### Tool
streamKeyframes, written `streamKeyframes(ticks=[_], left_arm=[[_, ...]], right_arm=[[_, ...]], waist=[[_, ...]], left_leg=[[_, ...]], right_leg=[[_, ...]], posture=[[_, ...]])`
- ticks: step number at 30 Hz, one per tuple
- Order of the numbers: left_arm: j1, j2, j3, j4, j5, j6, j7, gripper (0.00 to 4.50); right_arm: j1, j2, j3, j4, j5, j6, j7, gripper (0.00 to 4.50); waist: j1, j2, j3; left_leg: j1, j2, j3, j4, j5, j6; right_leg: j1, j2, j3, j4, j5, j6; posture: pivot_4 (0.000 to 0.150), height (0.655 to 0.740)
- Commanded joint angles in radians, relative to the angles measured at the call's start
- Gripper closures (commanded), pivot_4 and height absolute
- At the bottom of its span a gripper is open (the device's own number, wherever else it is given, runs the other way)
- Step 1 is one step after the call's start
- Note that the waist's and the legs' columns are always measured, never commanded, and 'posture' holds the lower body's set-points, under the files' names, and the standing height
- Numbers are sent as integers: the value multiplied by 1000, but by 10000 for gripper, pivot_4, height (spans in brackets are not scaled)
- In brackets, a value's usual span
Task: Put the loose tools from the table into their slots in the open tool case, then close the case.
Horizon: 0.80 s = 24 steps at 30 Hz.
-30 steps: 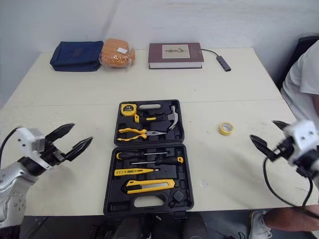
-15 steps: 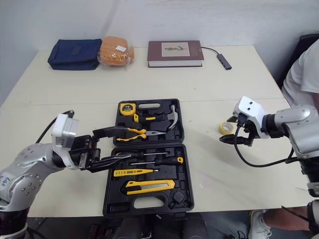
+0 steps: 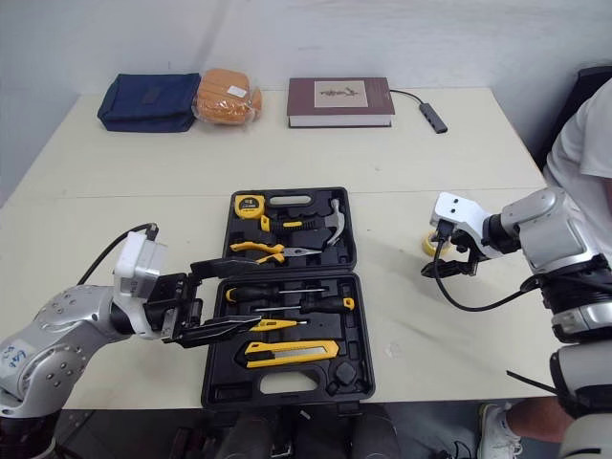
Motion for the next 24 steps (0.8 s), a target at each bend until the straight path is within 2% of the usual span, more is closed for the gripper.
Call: streamKeyframes(ticks=[1,11,12,14,19,20,21,24], left_arm=[[-3,0,1,-36,7,-22,-6,667],[-17,-6,-15,-30,24,-38,-11,667],[-18,-5,-15,-28,24,-38,-13,0],[-20,-5,-16,-27,25,-40,-14,0],[-26,-12,-26,-28,30,-44,-13,0],[-27,-13,-27,-28,31,-44,-13,0],[-29,-14,-31,-27,32,-45,-15,0],[-36,-18,-38,-23,34,-49,-23,0]], right_arm=[[-31,-5,-15,5,-20,-15,28,0],[-51,33,-4,115,-86,-78,27,0],[-55,36,-5,121,-93,-87,28,5366],[-61,43,-10,132,-100,-103,30,12227],[-66,54,-18,154,-114,-144,27,37483],[-66,54,-18,156,-118,-149,27,41268],[-66,51,-18,151,-121,-158,30,44419],[-66,37,-21,125,-129,-185,42,44800]], waist=[[-1,0,0],[-4,0,0],[-6,0,0],[-7,0,0],[-15,0,0],[-19,0,0],[-20,0,0],[-21,0,0]], left_leg=[[0,0,0,0,0,0],[0,0,1,0,0,0],[0,0,1,0,0,0],[0,0,1,0,0,0],[0,0,1,1,0,0],[0,0,1,1,0,0],[1,0,1,1,0,0],[1,0,1,1,0,0]], right_leg=[[0,0,0,0,0,0],[0,0,0,1,0,-1],[0,1,0,1,0,-1],[0,1,0,1,0,-1],[0,1,0,1,0,-1],[0,1,0,2,0,-1],[0,1,0,2,0,-1],[0,1,0,2,0,-1]], posture=[[1500,7400],[1500,7400],[1500,7400],[1500,7400],[1500,7400],[1500,7400],[1500,7400],[1500,7400]])
